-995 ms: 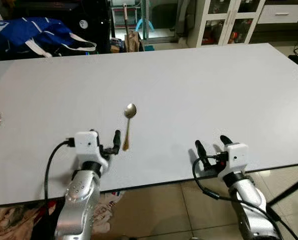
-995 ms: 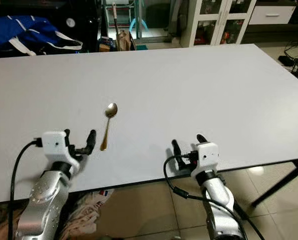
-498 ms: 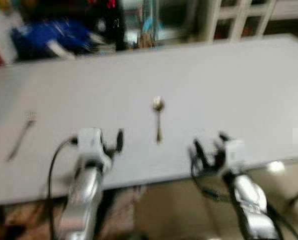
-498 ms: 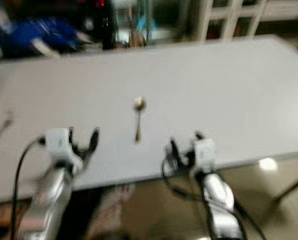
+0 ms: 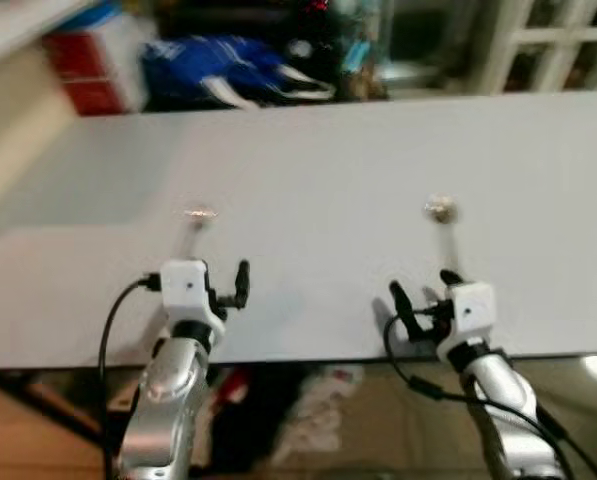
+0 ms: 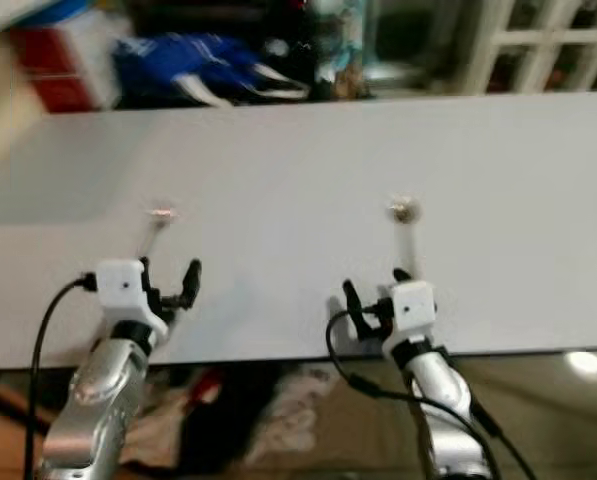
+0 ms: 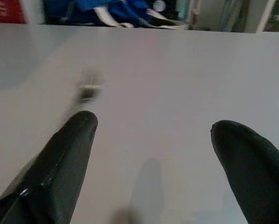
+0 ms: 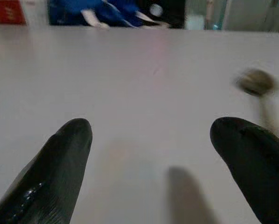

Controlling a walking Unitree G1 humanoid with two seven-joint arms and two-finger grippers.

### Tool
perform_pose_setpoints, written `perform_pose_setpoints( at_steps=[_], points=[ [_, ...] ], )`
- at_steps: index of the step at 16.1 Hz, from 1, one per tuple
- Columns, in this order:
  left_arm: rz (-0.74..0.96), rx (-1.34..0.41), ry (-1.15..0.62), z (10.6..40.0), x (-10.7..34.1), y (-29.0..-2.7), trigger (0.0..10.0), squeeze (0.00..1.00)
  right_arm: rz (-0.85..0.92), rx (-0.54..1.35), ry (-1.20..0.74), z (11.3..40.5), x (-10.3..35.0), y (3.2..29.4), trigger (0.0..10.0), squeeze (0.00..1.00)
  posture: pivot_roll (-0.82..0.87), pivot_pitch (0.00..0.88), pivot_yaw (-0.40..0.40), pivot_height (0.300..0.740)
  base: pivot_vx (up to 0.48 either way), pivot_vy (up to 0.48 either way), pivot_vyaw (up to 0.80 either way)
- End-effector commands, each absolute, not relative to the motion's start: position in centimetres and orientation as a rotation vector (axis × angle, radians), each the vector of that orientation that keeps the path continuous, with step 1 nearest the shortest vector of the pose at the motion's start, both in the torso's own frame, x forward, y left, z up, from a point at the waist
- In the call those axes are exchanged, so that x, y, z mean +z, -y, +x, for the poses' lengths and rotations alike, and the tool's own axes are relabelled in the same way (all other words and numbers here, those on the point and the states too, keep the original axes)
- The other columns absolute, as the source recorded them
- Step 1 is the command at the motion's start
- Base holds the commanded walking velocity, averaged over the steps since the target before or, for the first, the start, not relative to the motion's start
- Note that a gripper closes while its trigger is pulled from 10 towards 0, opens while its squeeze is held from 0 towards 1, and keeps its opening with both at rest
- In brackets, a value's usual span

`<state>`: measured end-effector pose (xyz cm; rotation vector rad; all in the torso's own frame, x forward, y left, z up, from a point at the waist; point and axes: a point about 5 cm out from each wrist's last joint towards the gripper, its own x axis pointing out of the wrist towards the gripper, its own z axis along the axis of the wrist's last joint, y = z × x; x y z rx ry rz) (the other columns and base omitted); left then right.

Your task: Setting the table

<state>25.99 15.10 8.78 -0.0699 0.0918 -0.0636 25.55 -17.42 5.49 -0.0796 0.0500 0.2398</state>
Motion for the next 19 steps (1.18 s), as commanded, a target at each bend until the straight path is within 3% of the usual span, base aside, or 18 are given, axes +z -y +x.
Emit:
perform_pose_setpoints(
  at_steps=[1, 19],
  points=[
    [-0.059, -0.044, -0.094, 26.3, 8.9, -15.8, 10.0, 0.0, -0.08, 0.263, -0.025, 25.9, 6.1, 16.6, 10.0, 0.0, -0.11, 0.0, 0.056, 0.736, 0.0, 0.465, 0.0],
    [-0.059, -0.068, -0.122, 27.2, 9.1, -16.3, 10.0, 0.0, -0.089, 0.244, -0.02, 25.3, 6.4, 16.5, 10.0, 0.0, -0.11, 0.0, 0.062, 0.736, 0.0, 0.473, 0.0]
  ],
)
